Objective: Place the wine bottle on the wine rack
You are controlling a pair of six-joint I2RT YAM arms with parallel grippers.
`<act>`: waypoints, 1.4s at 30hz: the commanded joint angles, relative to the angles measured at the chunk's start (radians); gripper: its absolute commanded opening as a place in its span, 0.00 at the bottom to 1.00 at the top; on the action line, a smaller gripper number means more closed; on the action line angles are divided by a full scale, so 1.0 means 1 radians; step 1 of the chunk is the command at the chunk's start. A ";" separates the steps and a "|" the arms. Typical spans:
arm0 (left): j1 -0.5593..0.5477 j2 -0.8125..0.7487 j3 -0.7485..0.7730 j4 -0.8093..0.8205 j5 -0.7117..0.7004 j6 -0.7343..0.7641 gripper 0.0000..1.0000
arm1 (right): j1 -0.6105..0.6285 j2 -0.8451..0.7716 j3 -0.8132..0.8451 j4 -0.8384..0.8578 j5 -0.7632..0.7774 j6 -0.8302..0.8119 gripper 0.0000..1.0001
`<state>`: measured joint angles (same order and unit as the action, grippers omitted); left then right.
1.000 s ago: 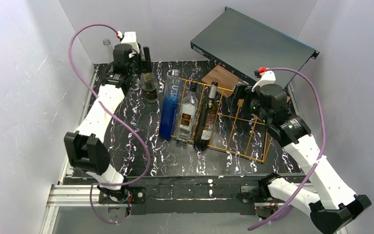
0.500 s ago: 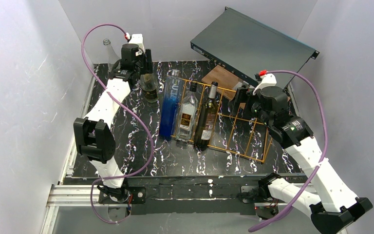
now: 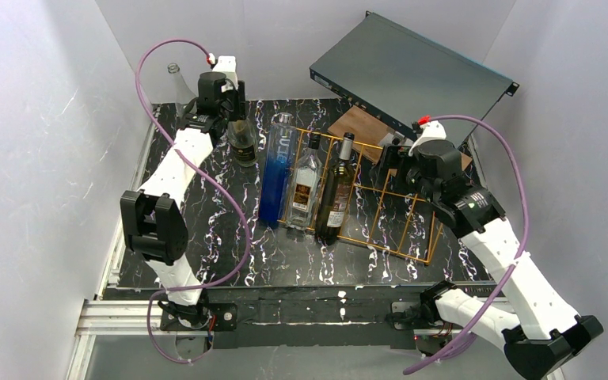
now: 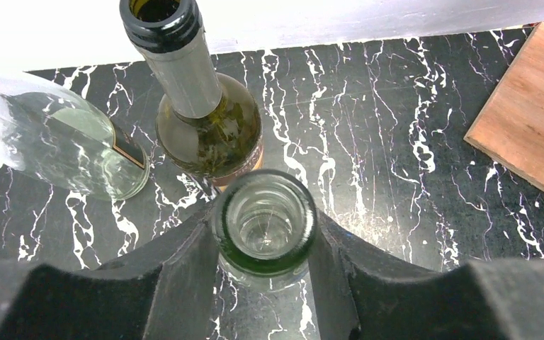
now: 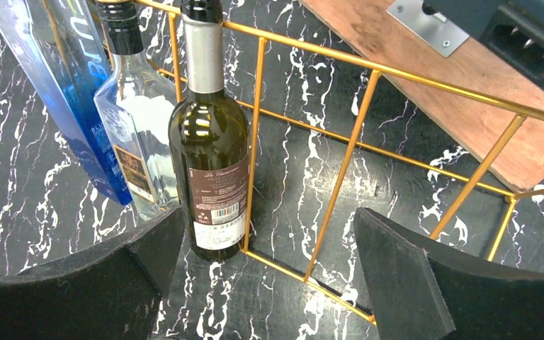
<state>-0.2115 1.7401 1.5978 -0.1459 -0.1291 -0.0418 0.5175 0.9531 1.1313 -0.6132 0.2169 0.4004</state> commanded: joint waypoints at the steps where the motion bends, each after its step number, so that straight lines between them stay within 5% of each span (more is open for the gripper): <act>1: 0.006 0.025 0.034 -0.024 0.012 0.005 0.46 | 0.002 0.009 0.010 -0.002 -0.011 0.033 0.98; 8: 0.006 0.062 0.056 -0.026 0.053 -0.005 0.43 | 0.001 0.032 0.002 0.004 0.006 0.036 0.98; 20: 0.006 0.046 0.040 -0.058 0.046 0.032 0.00 | 0.001 0.036 -0.015 -0.007 0.063 0.007 0.98; 30: 0.006 -0.111 -0.038 -0.078 -0.002 0.037 0.00 | 0.001 0.028 -0.046 0.019 0.056 -0.008 0.98; 42: 0.006 -0.470 -0.299 -0.106 -0.086 -0.011 0.00 | 0.001 0.040 -0.097 0.090 0.027 -0.018 0.98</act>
<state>-0.2096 1.4387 1.3117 -0.3035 -0.1852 -0.0299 0.5175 0.9974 1.0473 -0.5953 0.2584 0.3939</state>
